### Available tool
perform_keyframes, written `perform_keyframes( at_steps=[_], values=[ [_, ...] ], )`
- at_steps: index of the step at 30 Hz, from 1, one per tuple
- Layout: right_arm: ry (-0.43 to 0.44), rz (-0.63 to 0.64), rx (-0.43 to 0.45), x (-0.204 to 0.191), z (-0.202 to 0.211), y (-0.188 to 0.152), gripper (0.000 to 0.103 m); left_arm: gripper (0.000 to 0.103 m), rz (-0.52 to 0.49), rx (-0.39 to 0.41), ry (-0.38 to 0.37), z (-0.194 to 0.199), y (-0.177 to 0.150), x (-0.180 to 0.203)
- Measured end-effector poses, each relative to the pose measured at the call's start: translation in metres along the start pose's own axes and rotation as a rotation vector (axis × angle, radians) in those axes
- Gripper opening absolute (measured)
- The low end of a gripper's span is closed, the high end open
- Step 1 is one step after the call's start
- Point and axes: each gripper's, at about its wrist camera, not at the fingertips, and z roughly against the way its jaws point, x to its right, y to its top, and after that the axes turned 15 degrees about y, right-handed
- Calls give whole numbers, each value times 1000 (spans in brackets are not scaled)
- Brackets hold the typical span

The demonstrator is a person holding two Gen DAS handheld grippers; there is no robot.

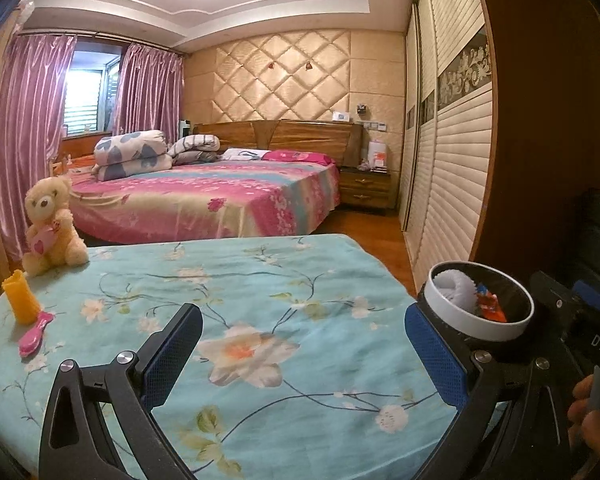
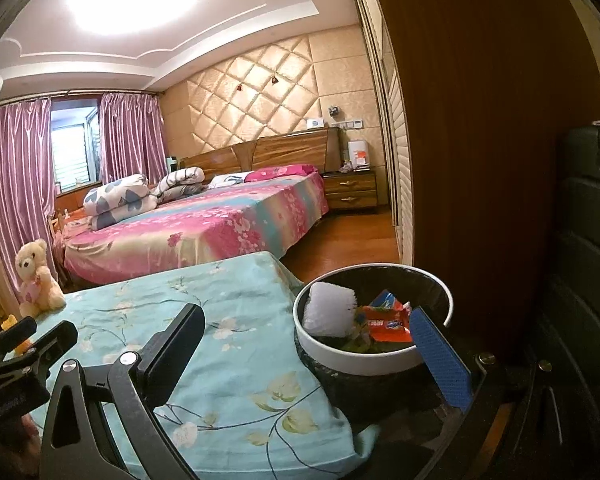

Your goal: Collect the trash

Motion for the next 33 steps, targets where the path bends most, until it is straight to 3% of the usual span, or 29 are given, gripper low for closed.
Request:
perform_keyframes(
  at_steps=[33],
  values=[
    [10, -6, -20, -2, 1, -7, 103, 102, -39, 33, 24, 0, -6, -5]
  ],
)
